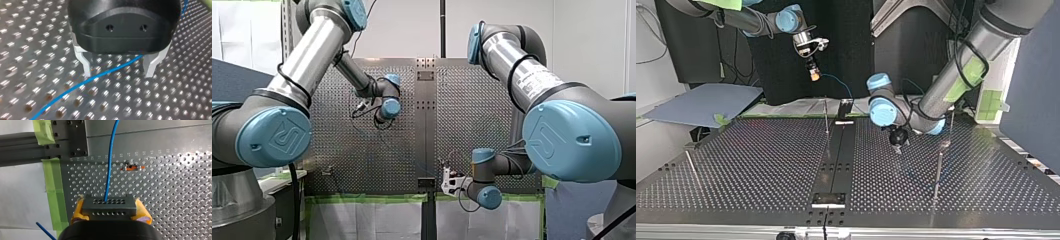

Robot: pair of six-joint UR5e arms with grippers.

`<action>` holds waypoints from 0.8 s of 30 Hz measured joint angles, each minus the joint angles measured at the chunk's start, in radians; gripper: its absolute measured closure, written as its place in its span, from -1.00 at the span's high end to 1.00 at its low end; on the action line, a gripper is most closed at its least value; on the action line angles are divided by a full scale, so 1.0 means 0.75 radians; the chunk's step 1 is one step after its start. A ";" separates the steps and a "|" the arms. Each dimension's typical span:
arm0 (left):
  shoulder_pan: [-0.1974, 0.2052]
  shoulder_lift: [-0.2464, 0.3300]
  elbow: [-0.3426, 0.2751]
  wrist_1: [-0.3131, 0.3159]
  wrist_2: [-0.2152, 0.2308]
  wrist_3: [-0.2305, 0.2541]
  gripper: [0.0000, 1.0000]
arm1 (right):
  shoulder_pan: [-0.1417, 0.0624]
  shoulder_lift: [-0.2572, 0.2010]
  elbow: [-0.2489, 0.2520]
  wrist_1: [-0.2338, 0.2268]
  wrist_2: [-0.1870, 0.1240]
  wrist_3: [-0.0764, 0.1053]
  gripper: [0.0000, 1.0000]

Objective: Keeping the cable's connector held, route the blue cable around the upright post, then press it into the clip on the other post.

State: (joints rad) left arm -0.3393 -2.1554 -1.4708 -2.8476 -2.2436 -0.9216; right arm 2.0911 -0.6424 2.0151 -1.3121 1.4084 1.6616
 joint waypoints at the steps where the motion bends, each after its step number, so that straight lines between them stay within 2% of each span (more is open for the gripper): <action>1: -0.004 -0.007 0.000 -0.002 -0.003 0.000 1.00 | 0.000 0.000 0.000 0.000 0.000 0.000 -1.00; 11: -0.012 -0.031 0.000 -0.021 -0.027 -0.009 1.00 | 0.002 0.000 0.000 0.000 0.000 0.000 -1.00; 19: -0.023 -0.126 0.000 -0.058 -0.024 -0.043 1.00 | 0.003 0.000 0.000 0.001 0.000 0.000 -1.00; 24: -0.027 -0.144 0.000 -0.063 -0.009 -0.077 1.00 | 0.003 0.000 0.000 0.000 0.000 0.000 -1.00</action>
State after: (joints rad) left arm -0.3599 -2.2632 -1.4708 -2.8950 -2.2503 -0.9795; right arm 2.0931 -0.6425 2.0150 -1.3117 1.4084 1.6616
